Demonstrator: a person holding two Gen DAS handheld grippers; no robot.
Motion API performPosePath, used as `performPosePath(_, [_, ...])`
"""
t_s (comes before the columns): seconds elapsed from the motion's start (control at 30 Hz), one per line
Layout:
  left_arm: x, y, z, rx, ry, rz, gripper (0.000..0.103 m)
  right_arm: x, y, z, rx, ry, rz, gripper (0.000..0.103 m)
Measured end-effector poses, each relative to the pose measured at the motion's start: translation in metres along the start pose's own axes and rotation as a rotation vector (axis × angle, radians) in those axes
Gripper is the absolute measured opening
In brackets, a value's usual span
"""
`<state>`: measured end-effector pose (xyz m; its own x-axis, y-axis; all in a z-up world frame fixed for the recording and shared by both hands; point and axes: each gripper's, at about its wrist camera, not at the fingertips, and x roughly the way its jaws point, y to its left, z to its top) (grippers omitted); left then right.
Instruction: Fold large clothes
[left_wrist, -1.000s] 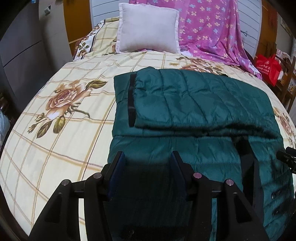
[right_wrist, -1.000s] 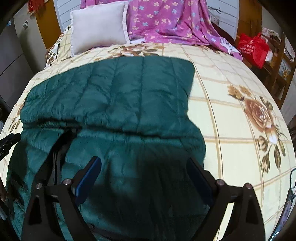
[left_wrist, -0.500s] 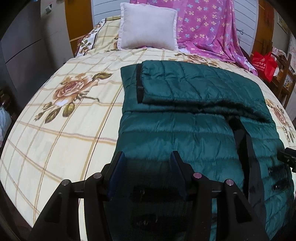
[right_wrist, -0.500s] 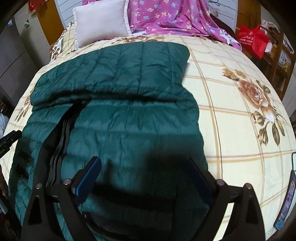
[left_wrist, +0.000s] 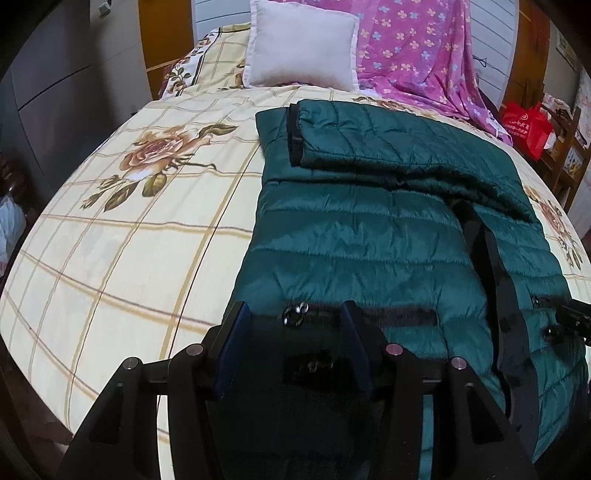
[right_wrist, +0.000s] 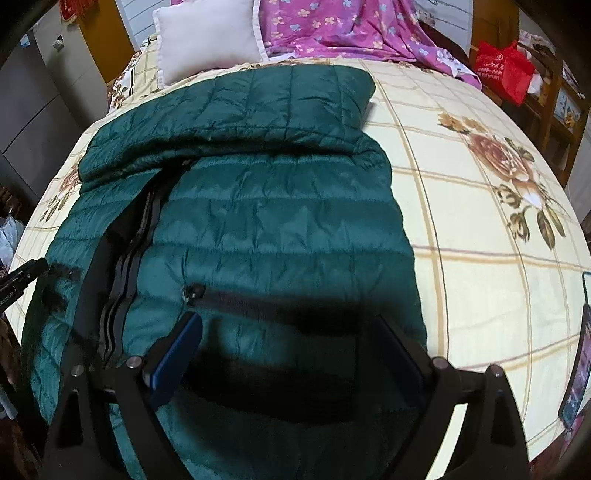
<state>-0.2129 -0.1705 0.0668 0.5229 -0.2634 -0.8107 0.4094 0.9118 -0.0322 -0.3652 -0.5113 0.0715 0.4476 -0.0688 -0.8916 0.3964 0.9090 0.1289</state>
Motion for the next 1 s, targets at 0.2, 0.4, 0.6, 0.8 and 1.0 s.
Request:
performPosePath(0.2, [-0.007, 0.003, -0.017, 0.009, 0.011, -0.008, 0.033, -0.008, -0.002, -0.015, 0.002, 0.005, 0.004, 0.095])
performPosePath(0.4, [-0.014, 0.004, -0.030, 0.009, 0.022, -0.015, 0.033, -0.016, -0.003, -0.029, -0.008, 0.018, 0.004, 0.095])
performPosePath(0.6, [-0.022, 0.007, -0.040, 0.011, 0.034, -0.029, 0.033, -0.026, -0.006, -0.043, -0.013, 0.023, 0.013, 0.095])
performPosePath(0.8, [-0.029, 0.008, -0.049, 0.017, 0.037, -0.037, 0.033, -0.034, -0.008, -0.055, -0.018, 0.031, 0.013, 0.095])
performPosePath(1.0, [-0.037, 0.014, -0.056, 0.016, 0.041, -0.036, 0.033, -0.039, -0.013, -0.065, -0.013, 0.044, 0.011, 0.095])
